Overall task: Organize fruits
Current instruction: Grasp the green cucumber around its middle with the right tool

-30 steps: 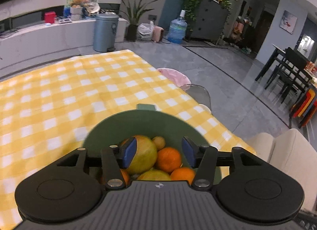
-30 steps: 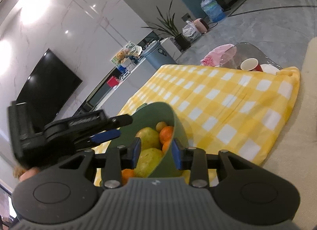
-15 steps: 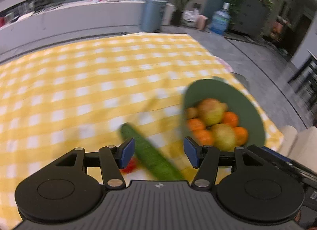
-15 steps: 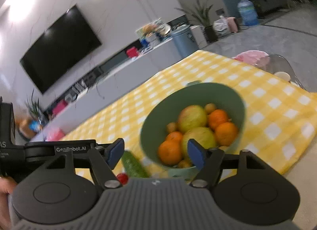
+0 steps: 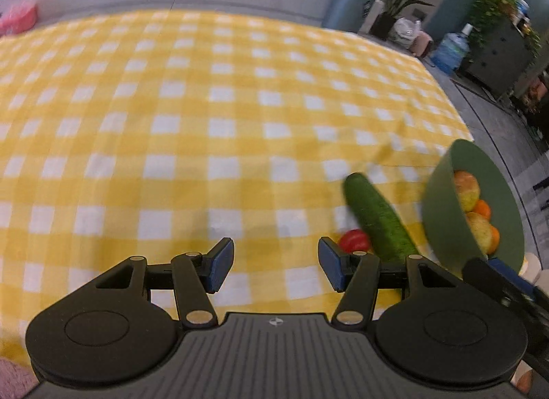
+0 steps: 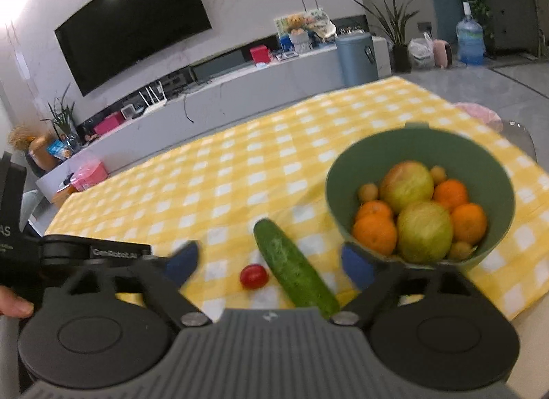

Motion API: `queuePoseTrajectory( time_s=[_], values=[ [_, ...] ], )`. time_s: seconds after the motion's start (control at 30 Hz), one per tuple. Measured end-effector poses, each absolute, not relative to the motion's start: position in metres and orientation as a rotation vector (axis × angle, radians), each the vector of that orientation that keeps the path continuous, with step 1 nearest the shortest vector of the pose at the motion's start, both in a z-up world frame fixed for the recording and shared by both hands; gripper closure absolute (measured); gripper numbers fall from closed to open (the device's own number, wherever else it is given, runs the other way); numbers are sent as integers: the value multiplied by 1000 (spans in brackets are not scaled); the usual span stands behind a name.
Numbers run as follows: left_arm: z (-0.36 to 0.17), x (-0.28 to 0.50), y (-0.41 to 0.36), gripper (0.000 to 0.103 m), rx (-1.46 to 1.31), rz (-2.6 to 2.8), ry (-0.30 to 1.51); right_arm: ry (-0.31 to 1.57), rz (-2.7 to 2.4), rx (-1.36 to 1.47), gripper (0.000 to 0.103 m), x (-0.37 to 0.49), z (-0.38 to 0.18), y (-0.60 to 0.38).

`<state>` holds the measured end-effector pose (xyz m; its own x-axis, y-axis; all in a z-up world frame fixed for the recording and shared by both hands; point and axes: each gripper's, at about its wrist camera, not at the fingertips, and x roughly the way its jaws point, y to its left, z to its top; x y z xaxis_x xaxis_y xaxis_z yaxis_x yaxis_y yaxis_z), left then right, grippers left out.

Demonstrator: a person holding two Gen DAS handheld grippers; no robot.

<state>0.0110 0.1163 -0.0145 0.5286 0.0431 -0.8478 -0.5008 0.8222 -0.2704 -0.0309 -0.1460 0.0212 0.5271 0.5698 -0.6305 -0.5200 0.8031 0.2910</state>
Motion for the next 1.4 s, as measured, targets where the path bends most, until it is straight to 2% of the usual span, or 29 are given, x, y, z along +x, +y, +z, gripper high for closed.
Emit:
queuePoseTrajectory(
  time_s=[0.03, 0.13, 0.23, 0.3, 0.33, 0.47, 0.67, 0.7, 0.73, 0.77, 0.9, 0.97, 1.03, 1.23, 1.4],
  values=[
    [-18, 10, 119, 36, -545, 338, 971, 788, 634, 54, 44, -31, 17, -140],
    [-28, 10, 127, 36, -592, 306, 983, 783, 588, 10, 48, -31, 2, -131],
    [-36, 11, 130, 36, -625, 281, 1005, 726, 572, -75, 48, -34, -13, -123],
    [-37, 11, 129, 36, -628, 270, 1009, 685, 585, -165, 40, -38, -22, -118],
    [-37, 11, 128, 36, -627, 266, 1011, 657, 593, -223, 40, -40, -26, -115],
    [-38, 13, 125, 36, -625, 252, 1016, 613, 618, -348, 42, -38, -42, -108],
    [-38, 15, 125, 36, -625, 246, 1022, 631, 667, -351, 42, -28, -62, -101],
    [-38, 15, 125, 36, -625, 247, 1022, 635, 667, -359, 43, -27, -67, -100],
    [-38, 15, 125, 36, -625, 247, 1022, 637, 667, -365, 54, -26, -70, -98],
    [-38, 15, 125, 36, -624, 246, 1023, 624, 661, -361, 57, -27, -72, -99],
    [-40, 17, 123, 36, -619, 245, 1032, 663, 672, -321, 60, -24, -68, -105],
    [-41, 18, 121, 36, -617, 243, 1038, 725, 705, -266, 67, -23, -63, -109],
    [-41, 19, 121, 36, -618, 242, 1039, 771, 722, -224, 69, -24, -59, -109],
    [-42, 20, 121, 36, -618, 244, 1046, 707, 709, -287, 68, -30, -66, -96],
    [-44, 22, 120, 36, -618, 240, 1044, 654, 693, -218, 63, -28, -78, -96]
  ],
)
